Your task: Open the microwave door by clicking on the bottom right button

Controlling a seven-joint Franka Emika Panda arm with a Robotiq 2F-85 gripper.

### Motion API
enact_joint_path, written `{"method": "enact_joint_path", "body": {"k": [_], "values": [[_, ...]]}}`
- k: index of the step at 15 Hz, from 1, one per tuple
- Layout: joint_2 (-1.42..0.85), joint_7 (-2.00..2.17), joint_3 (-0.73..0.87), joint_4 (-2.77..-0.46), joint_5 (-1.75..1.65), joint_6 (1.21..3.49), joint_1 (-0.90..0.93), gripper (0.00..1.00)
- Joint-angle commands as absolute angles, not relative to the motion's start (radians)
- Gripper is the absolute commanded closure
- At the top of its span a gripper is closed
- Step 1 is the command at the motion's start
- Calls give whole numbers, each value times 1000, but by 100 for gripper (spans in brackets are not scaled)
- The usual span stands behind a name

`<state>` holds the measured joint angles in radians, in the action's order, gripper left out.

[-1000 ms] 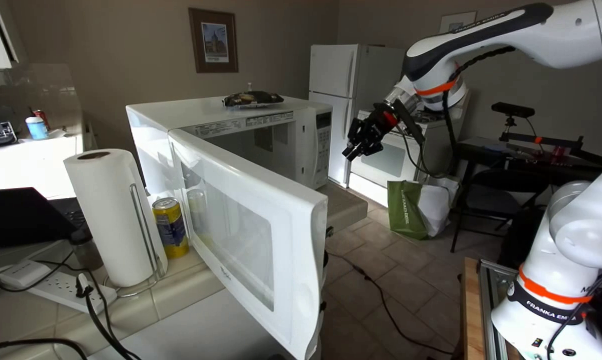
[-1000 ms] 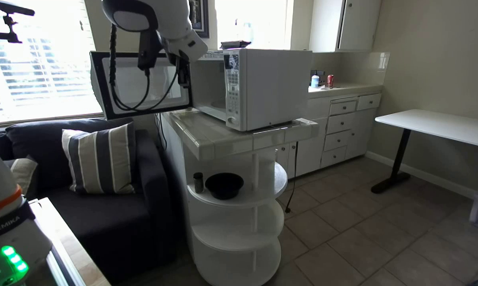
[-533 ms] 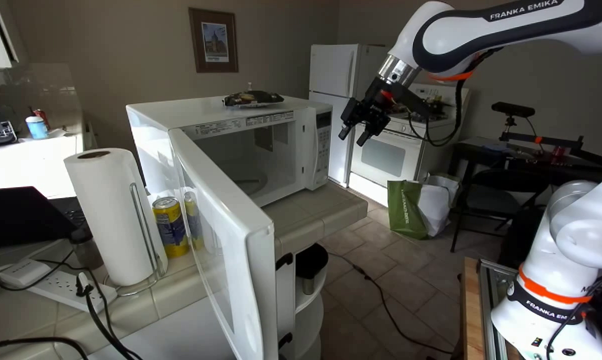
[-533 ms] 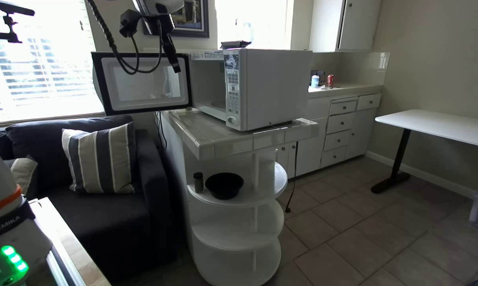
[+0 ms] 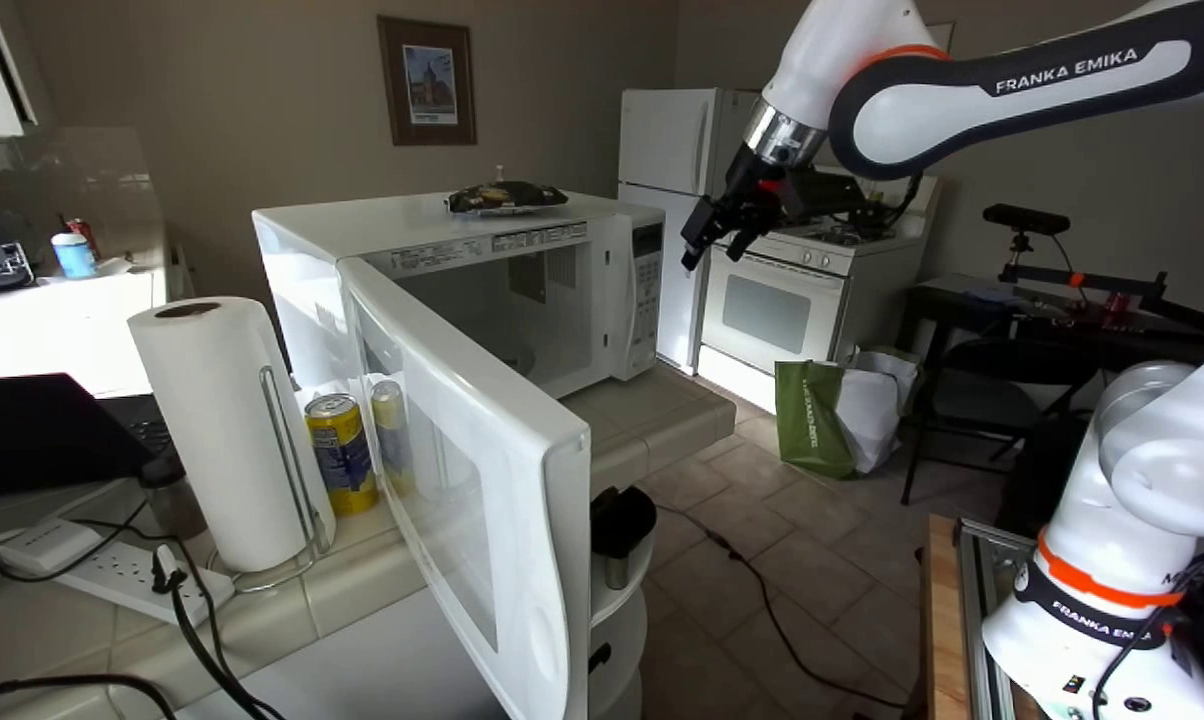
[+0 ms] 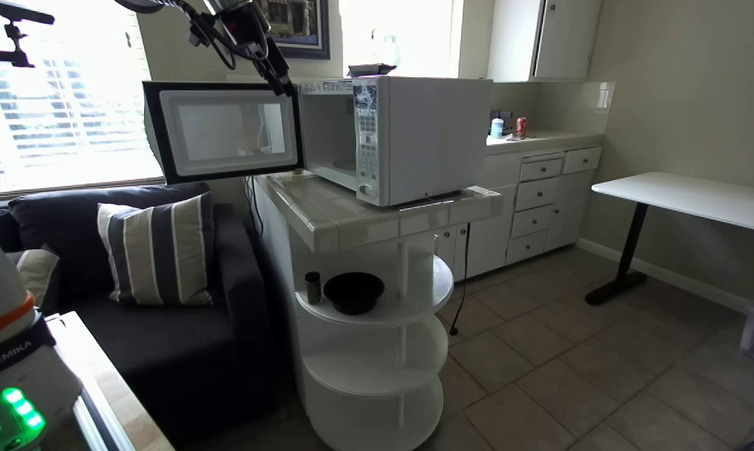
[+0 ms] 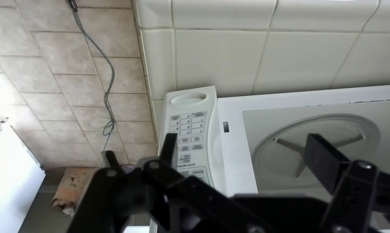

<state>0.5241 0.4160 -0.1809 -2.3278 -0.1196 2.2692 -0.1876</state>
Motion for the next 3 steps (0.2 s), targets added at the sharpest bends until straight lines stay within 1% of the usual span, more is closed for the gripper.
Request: {"method": "enact_joint_path", "body": {"k": [1,3], "values": [[522,426,-162,-2325,-141,2265,-165,0],[522,426,-163,-2325,-146,2265,-166,0]]}}
